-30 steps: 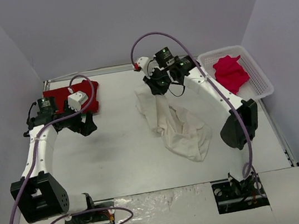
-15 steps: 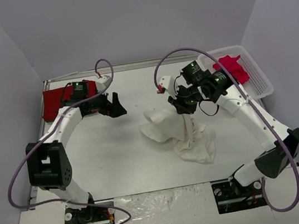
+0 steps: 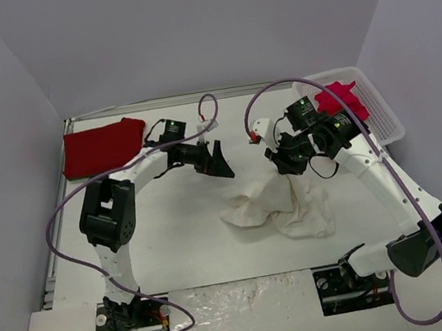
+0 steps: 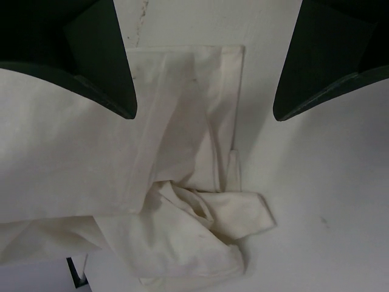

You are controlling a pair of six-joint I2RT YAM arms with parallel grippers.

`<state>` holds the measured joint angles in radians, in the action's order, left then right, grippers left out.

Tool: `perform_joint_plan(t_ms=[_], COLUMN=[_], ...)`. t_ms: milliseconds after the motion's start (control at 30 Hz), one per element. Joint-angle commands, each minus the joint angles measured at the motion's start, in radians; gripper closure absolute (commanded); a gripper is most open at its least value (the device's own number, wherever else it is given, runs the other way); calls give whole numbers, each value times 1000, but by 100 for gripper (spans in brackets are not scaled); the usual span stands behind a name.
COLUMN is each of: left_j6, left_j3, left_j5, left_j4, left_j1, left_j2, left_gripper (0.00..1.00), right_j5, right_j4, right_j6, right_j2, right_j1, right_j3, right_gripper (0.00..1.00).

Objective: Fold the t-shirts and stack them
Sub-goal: Flatten out the tshirt

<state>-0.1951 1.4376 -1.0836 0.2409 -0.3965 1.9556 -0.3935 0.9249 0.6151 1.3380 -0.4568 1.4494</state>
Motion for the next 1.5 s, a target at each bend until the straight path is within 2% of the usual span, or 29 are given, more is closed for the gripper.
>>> perform_joint_plan(t_ms=[0,67,133,167,267,300,367,400,433,467,500,633,833,1000,1100,1167,1300,1467], left_j6=[-44,-18,69,100,160,183,253,360,411,445,500,536,663,691,622,580,525,493], left_j3=[-17,-5,15,24,30,23,29,61,78,92,102,112,196,173,120,101,112,256], left_j5=[-120,-154,-168,-167,-200,-214,-223,-211,-199,-199,-200,-191,-180,-168,-116,-41,48,120], left_j4=[-31,27,99,179,242,247,332,392,513,561,598,658,817,799,726,663,644,670], left_j1=[-66,-94,-125,-131,-150,-153,-160,-165,-169,-177,-180,-185,-173,-162,-159,-133,-35,103], left_j2=[0,20,32,35,45,48,55,71,86,98,126,163,201,140,70,33,-47,-142], left_gripper=[6,6,6,6,6,2,18,35,42,49,62,97,98,98,97,97,98,98], right_j5=[24,33,25,16,8,8,7,7,5,2,1,-4,-4,-2,4,16,33,22], right_j4=[12,6,-1,-4,-23,-26,-34,-35,-37,-38,-40,-43,-49,-70,-84,-96,-124,-179], right_j6=[21,23,25,25,23,23,25,25,26,28,28,34,37,29,29,28,18,-23], right_j2=[10,30,42,52,66,67,78,81,90,92,95,96,79,59,55,53,56,107], right_j1=[15,26,35,44,56,59,66,72,76,79,87,105,132,136,142,147,179,201], right_j3=[-9,-11,-9,-7,-7,-11,-15,-17,-18,-20,-21,-27,-61,-95,-99,-98,-80,47], right_gripper=[100,100,100,100,100,100,100,100,100,100,100,100,100,100,100,100,100,100])
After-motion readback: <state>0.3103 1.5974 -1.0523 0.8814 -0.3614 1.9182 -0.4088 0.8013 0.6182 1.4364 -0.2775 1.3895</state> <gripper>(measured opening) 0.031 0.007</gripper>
